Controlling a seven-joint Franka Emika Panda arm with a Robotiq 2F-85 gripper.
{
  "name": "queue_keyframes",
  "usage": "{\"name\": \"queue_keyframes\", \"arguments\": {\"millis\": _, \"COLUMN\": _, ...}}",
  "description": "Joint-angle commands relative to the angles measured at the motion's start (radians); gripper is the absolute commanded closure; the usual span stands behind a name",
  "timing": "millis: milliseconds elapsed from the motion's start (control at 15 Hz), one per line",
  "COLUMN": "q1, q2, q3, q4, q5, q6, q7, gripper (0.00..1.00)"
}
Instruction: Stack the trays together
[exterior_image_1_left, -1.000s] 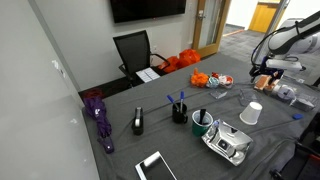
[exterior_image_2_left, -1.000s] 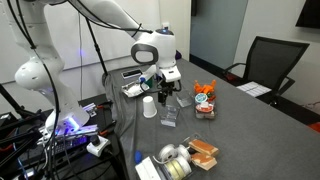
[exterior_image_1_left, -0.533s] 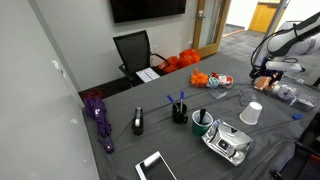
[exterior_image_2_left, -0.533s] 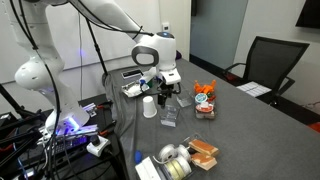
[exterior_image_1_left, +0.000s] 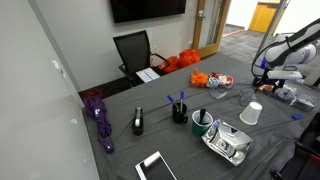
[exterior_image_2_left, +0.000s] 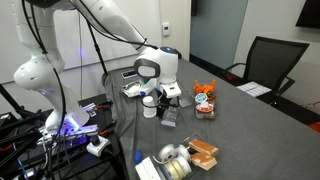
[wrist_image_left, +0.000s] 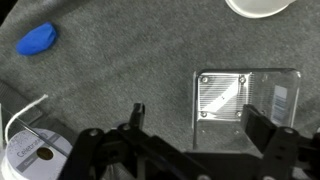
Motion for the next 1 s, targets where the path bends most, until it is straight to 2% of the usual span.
{"name": "queue_keyframes", "arguments": {"millis": 0, "q1": -0.026, "q2": 0.057, "q3": 0.004, "q4": 0.032, "q5": -0.008, "q6": 0.035, "q7": -0.047, "gripper": 0.0}}
{"name": "queue_keyframes", "arguments": {"millis": 200, "q1": -0.033, "q2": 0.067, "q3": 0.006, "q4": 0.049, "q5": -0.011, "q6": 0.009, "q7": -0.075, "gripper": 0.0}}
{"name": "queue_keyframes", "arguments": {"millis": 267, "q1": -0.021, "q2": 0.052, "q3": 0.004, "q4": 0.024, "q5": -0.006, "q6": 0.019, "q7": -0.044, "gripper": 0.0}}
{"name": "queue_keyframes", "arguments": {"millis": 933, "q1": -0.015, "q2": 0.1, "q3": 0.016, "q4": 0.048, "q5": 0.01, "q6": 0.042, "q7": -0.019, "gripper": 0.0}}
